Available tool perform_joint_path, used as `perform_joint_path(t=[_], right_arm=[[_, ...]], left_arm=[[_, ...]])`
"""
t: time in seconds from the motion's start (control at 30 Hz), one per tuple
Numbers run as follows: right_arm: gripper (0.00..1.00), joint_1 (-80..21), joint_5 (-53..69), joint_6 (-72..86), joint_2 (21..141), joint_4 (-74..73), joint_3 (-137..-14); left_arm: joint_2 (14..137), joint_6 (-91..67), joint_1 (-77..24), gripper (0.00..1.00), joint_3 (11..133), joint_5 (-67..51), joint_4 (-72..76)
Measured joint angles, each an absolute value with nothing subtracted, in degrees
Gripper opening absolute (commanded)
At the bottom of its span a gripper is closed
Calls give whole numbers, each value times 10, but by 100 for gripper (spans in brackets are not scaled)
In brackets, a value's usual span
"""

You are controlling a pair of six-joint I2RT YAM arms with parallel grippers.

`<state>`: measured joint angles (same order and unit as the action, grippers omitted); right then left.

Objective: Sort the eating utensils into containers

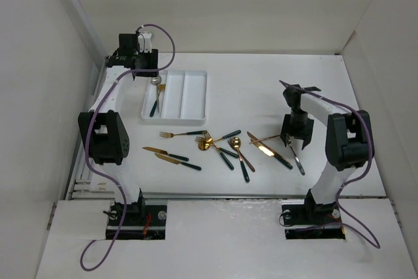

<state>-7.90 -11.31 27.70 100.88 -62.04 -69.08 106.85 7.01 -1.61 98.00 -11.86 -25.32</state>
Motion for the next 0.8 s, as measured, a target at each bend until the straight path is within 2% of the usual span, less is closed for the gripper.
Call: perform_joint_path(t=[0.2,0.23,0.3,0.43,0.47,0.8], right_arm=[[58,-79,-91,254,1073,-623,-682],[50,-79,-88,250,1075,-623,-684],[41,-79,-83,242,1085,-625,-691],[4,-79,-83,226,1102,-628,-706],[0,-80,-86,223,1103,-628,-707],[0,-121,-144,213,1102,-621,-708]], left_arm=[[1068,70,-8,47,980,-118,-256],[1068,70,-8,47,980,-118,-256],[1068,70,-8,47,980,-118,-257],[1068,70,-7,47,981,-117,-260],[1068,70,-6,47,981,-117,-261],[1069,70,-6,47,987,-118,-269]])
